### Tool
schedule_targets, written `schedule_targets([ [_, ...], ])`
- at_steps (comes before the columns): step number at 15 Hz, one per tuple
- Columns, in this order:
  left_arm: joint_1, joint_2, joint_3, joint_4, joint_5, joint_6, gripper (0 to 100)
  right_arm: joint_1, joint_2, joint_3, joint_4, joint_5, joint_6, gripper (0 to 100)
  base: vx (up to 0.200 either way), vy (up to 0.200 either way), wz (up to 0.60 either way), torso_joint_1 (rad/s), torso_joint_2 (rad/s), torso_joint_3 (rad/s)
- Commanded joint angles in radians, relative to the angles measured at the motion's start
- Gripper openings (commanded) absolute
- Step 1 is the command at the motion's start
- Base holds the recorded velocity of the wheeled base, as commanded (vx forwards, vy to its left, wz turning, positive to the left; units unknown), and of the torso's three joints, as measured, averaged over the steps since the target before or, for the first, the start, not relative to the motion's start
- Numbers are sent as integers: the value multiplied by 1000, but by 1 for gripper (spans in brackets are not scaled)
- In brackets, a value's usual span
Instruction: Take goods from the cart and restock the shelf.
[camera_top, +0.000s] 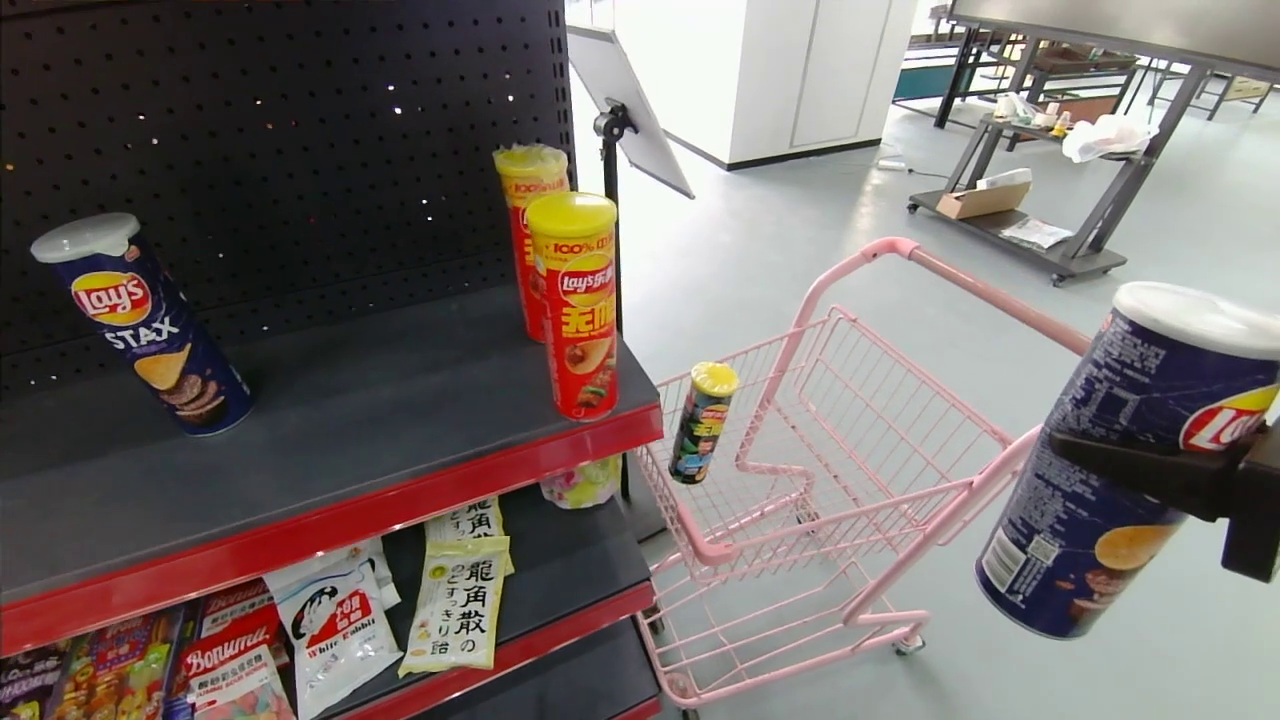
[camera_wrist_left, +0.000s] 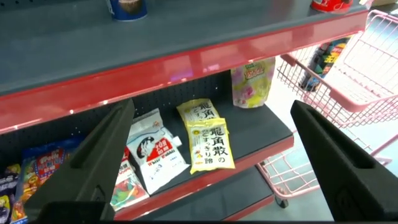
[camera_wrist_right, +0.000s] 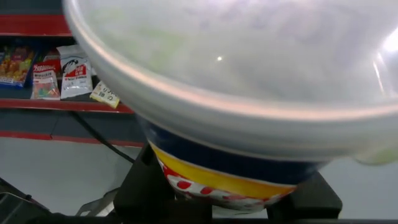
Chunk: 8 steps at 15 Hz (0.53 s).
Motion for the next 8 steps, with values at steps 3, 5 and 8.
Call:
schedule_targets([
  [3, 0, 1, 0, 0, 0, 0, 100, -2, 4, 17, 6, -4, -14, 0, 0, 0, 200, 136, -297, -165],
  [5, 0, 1, 0, 0, 0, 0, 100, -2, 2, 30, 1, -4, -14, 0, 0, 0, 600, 19, -44, -24],
  [8, 0, 1, 0, -2, 0, 0, 100, -3, 1, 37, 0, -4, -14, 0, 0, 0, 600, 14, 2, -1],
])
